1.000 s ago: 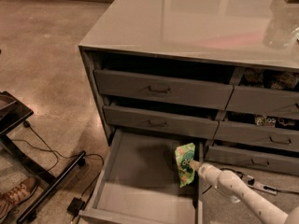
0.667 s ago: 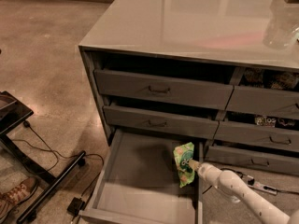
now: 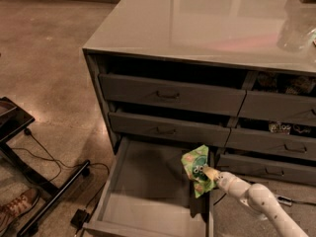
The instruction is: Pick green rice chip bag from bottom drawer and place on counter
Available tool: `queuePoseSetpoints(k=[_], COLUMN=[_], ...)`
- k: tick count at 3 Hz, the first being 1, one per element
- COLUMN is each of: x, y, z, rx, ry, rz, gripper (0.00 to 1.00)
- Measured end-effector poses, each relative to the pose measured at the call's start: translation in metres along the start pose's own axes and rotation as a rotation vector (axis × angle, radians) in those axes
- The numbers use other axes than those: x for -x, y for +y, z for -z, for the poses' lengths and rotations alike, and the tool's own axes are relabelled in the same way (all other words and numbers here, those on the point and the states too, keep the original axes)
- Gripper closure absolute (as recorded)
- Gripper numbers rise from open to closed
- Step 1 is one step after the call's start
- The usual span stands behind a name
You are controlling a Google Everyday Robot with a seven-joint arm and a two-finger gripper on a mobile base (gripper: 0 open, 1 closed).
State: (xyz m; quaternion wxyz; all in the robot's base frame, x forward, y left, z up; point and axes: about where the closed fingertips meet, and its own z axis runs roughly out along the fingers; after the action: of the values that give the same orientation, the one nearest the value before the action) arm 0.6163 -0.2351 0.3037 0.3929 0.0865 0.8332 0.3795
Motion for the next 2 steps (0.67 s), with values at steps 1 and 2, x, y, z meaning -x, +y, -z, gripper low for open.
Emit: queuePoseSetpoints(k=[1, 2], x=[0.021, 0.039], y=[0.024, 0.044], z=[0.036, 0.07], rx=[0.103, 0.177], ry=[-0.039, -0.071], rz=[0.01, 0.022], gripper=[1.0, 1.0])
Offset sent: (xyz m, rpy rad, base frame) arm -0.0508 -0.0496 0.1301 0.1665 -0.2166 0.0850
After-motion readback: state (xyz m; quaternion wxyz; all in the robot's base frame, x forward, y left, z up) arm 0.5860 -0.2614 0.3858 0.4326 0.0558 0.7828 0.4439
